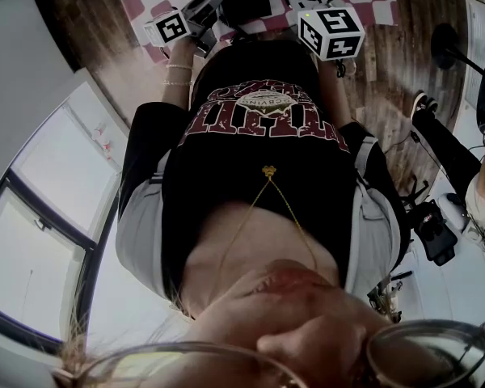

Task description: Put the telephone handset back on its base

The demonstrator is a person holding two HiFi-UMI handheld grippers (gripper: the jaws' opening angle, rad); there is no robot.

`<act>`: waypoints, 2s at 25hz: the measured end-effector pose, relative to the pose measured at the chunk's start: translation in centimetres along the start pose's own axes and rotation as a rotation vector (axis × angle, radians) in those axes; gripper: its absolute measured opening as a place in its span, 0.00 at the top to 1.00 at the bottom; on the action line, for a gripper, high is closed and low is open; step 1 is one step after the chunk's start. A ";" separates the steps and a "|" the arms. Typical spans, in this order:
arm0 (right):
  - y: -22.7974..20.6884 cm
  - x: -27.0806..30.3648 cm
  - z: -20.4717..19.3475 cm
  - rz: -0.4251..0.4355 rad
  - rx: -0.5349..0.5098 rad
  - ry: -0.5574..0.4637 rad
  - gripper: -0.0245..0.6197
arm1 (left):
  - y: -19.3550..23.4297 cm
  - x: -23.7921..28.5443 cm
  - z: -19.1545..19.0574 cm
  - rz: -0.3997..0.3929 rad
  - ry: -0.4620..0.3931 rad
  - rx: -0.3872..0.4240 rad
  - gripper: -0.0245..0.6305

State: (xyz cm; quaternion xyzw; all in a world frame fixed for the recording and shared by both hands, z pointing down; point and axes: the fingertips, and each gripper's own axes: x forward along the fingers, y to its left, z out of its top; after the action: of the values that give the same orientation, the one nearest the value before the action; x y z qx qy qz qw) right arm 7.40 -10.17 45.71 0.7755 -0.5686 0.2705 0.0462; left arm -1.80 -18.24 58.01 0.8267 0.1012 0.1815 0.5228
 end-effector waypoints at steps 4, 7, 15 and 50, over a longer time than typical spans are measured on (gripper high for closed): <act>0.0 0.0 0.0 0.002 -0.001 0.002 0.93 | 0.1 0.0 0.0 0.010 -0.009 0.031 0.85; 0.0 0.1 0.0 0.005 -0.002 0.005 0.93 | 0.4 0.1 -0.1 0.007 -0.022 0.041 0.85; 0.2 0.7 -0.1 0.022 -0.007 0.011 0.93 | 0.8 0.3 -0.1 0.043 -0.039 0.068 0.84; 0.4 0.2 0.7 0.079 -0.032 -0.028 0.93 | 1.5 0.3 -0.1 0.524 0.255 0.412 0.75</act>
State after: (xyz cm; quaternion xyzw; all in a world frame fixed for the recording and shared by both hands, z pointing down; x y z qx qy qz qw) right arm 7.38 -10.76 45.15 0.7552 -0.6038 0.2521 0.0398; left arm -1.61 -18.68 59.42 0.8834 -0.0155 0.3869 0.2642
